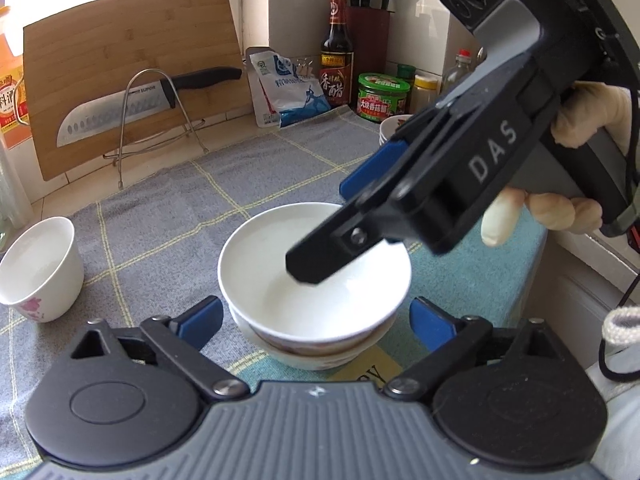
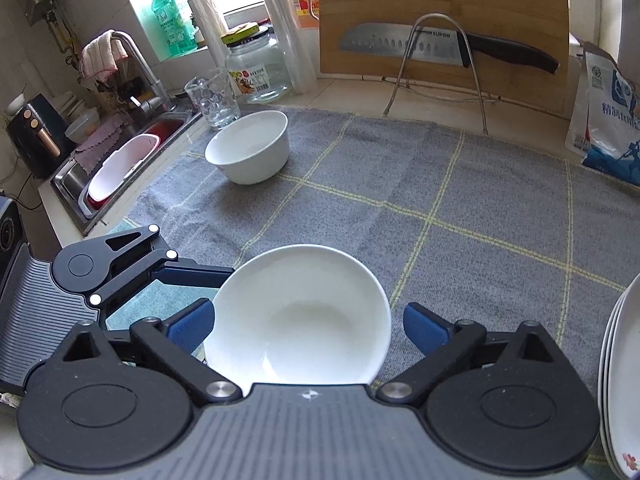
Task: Organize plates and bowls
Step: 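Open the right tool and withdraw from the stacked bowls, then close the right tool on the rim of the pink-floral white bowl, then lift and carry the bowl with the right tool over the nested bowls, then lower the bowl into the nested bowls and open the right tool, then grasp the three-bowl stack from opposite sides with the left and right tools, then lift and carry the bowl stack with both tools over the plate stack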
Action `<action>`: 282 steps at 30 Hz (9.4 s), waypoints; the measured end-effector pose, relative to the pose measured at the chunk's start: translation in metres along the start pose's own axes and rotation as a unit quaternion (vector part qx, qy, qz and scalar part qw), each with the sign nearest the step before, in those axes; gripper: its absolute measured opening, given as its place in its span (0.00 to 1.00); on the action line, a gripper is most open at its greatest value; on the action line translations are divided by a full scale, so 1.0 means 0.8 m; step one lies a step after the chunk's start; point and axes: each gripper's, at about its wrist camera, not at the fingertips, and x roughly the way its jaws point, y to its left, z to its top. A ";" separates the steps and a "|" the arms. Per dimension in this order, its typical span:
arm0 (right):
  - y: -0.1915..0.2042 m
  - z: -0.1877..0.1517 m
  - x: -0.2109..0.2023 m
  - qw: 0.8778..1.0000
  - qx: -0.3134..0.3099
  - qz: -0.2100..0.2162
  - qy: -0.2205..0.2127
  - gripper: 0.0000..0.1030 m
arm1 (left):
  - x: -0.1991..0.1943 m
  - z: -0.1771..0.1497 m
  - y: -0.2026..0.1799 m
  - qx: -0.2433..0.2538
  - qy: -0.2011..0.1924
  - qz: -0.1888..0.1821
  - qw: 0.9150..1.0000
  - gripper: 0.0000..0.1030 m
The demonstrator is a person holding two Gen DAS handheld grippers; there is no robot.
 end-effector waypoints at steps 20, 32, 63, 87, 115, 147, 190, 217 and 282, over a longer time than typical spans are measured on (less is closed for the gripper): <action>0.057 0.079 0.017 0.995 -0.085 -0.035 -0.046 1.00 | -0.066 -0.031 0.077 -0.050 -0.034 0.086 0.994 0.97; 0.118 0.131 0.080 0.979 -0.187 -0.081 -0.023 1.00 | -0.055 -0.042 0.166 -0.071 -0.062 0.163 0.982 0.97; 0.070 0.224 0.245 0.992 -0.099 0.041 0.073 0.85 | 0.016 -0.036 0.250 -0.074 -0.052 0.156 0.984 0.94; 0.067 0.227 0.246 0.991 -0.075 0.064 0.087 0.74 | 0.013 -0.031 0.250 -0.078 -0.054 0.154 0.983 0.90; 0.070 0.171 0.120 0.995 -0.047 0.076 0.045 0.74 | -0.051 -0.011 0.153 -0.028 -0.059 0.142 0.988 0.90; 0.015 0.060 -0.012 1.000 -0.001 0.016 0.016 0.74 | -0.038 0.014 0.014 0.034 -0.061 0.065 0.995 0.90; -0.001 0.024 0.000 0.998 0.025 -0.005 0.062 0.74 | -0.013 0.004 -0.005 0.020 0.000 0.005 1.000 0.90; 0.023 0.032 -0.027 0.997 -0.062 -0.032 -0.016 1.00 | -0.045 -0.008 0.007 0.044 -0.059 -0.012 0.997 0.98; 0.005 -0.042 0.042 0.962 -0.255 0.045 0.088 0.88 | 0.051 0.010 0.020 0.256 0.101 -0.188 0.943 0.81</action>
